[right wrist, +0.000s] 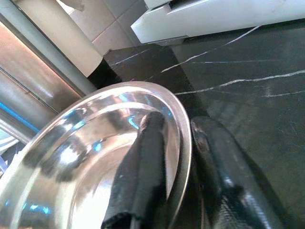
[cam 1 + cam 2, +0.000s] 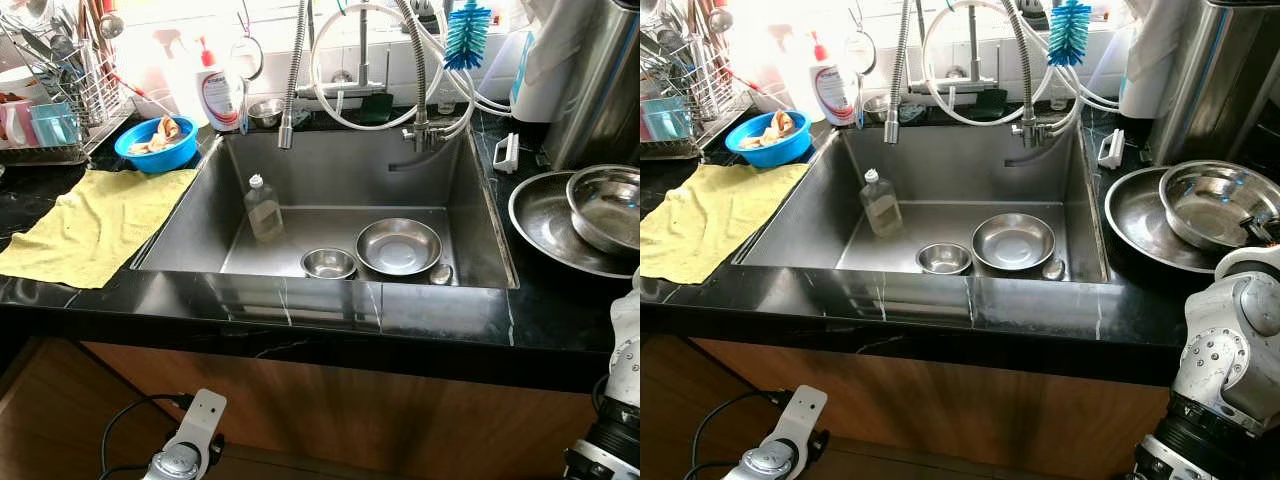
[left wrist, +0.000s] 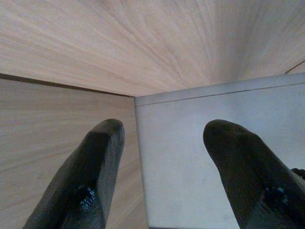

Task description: Kitchen organization

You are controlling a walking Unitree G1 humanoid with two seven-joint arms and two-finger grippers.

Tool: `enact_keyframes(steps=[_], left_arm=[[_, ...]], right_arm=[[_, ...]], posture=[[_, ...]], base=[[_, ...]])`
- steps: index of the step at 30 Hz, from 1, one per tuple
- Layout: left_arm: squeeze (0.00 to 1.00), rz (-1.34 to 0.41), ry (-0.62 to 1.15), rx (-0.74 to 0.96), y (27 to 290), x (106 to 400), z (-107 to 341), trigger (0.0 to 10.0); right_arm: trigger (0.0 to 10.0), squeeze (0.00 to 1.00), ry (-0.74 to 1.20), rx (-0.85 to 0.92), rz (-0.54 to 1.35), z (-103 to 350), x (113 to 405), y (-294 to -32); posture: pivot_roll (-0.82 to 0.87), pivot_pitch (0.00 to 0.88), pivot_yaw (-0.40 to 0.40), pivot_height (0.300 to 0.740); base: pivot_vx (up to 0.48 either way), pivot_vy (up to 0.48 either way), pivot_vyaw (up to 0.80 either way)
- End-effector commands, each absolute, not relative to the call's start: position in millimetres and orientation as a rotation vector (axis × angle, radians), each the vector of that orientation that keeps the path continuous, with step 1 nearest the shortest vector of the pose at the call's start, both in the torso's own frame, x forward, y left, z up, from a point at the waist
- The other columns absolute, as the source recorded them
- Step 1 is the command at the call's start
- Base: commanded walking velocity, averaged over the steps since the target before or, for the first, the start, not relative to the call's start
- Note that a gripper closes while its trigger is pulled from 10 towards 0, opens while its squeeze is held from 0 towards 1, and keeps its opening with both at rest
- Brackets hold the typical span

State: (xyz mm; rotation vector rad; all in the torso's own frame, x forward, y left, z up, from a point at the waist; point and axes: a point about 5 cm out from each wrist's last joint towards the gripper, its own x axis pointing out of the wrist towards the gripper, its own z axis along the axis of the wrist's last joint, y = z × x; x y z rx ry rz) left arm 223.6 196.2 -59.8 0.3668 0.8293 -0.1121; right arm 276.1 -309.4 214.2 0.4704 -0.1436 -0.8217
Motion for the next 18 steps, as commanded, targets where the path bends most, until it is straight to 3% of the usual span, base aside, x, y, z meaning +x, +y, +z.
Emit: enact_keyframes(steps=[1, 15, 16, 17, 18], left_arm=[[0.0, -0.106, 0.847, 0.377, 202, 222, -60, 10.0], [0.0, -0.104, 0.842, 0.378, 201, 223, -60, 10.0], [0.0, -0.105, 0.841, 0.379, 201, 223, -60, 10.0], [0.0, -0.105, 0.841, 0.379, 201, 223, -59, 10.0], [0.0, -0.105, 0.84, 0.38, 201, 224, -59, 10.0]], right_arm=[[0.0, 0.0, -0.147, 0.492, -0.809, 216, 279, -306], [0.0, 0.0, -0.225, 0.47, -0.726, 231, 283, -298], [2.5, 0.0, -0.241, 0.458, -0.703, 234, 285, -295], [2.5, 0.0, -0.252, 0.451, -0.689, 237, 285, -294], [10.0, 0.0, -0.27, 0.419, -0.662, 241, 286, -291]], posture=[[-0.17, 0.0, 0.118, 0.74], [-0.17, 0.0, 0.116, 0.74], [-0.17, 0.0, 0.116, 0.74], [-0.17, 0.0, 0.116, 0.74], [-0.17, 0.0, 0.116, 0.74]], base=[[0.0, 0.0, 0.0], [0.0, 0.0, 0.0], [0.0, 0.0, 0.0], [0.0, 0.0, 0.0], [0.0, 0.0, 0.0]])
